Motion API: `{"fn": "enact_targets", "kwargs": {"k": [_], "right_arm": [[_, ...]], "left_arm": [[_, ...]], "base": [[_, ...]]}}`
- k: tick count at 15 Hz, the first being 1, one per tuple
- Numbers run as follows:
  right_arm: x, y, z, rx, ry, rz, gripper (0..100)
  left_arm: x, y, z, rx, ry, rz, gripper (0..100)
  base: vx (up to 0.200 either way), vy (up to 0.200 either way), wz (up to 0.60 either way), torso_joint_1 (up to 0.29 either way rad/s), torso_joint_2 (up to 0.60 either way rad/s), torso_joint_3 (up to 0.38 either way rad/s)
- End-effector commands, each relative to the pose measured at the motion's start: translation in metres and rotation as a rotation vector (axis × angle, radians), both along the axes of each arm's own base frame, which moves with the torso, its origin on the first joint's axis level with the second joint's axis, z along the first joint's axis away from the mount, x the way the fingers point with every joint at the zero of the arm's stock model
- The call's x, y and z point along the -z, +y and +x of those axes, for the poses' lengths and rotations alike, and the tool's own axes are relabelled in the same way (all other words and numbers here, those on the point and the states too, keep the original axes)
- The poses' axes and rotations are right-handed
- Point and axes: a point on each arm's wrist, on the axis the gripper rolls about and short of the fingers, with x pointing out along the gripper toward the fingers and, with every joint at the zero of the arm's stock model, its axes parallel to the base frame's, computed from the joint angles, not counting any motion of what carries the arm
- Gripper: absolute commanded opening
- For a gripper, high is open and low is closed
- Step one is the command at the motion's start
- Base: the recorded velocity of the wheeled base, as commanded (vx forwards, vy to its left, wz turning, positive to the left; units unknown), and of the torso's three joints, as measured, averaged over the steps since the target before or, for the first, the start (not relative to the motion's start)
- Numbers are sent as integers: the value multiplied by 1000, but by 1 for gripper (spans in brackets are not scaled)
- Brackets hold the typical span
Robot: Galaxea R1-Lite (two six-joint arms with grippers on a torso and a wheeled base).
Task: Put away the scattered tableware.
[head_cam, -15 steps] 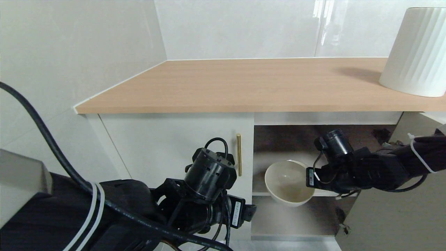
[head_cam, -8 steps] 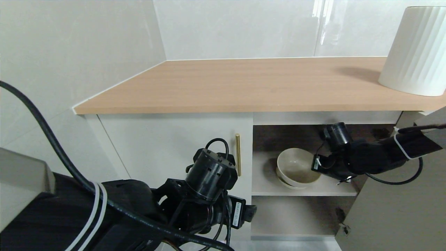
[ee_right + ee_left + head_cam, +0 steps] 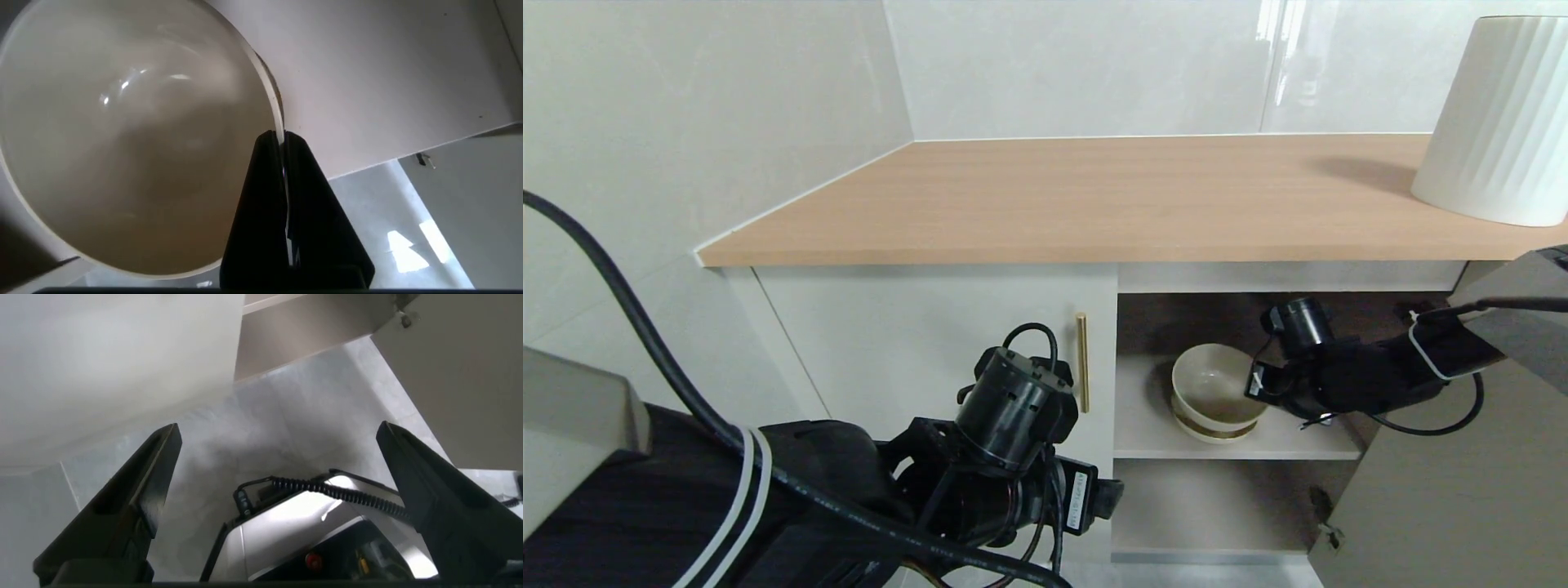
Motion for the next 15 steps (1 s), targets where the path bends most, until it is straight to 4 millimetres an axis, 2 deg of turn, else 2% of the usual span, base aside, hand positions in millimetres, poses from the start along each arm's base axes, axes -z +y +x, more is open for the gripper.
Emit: {"fn": "enact_targets", "kwargs": {"k": [1, 12, 13, 15], "right_arm": [[7, 1, 4, 1, 10, -4, 0], [12, 2, 7, 1, 12, -2, 0], [11, 2, 7, 1, 10, -1, 100], [11, 3, 7, -1, 10, -1, 100]], "left_arm": [[0, 0, 0, 0, 1, 0, 100], [0, 0, 0, -1, -1, -1, 100], [0, 0, 0, -1, -1, -1, 100], [0, 0, 0, -1, -1, -1, 100]], "base": [[0, 0, 0, 0, 0, 0], [0, 0, 0, 0, 0, 0], [0, 0, 0, 0, 0, 0], [0, 0, 0, 0, 0, 0]]}}
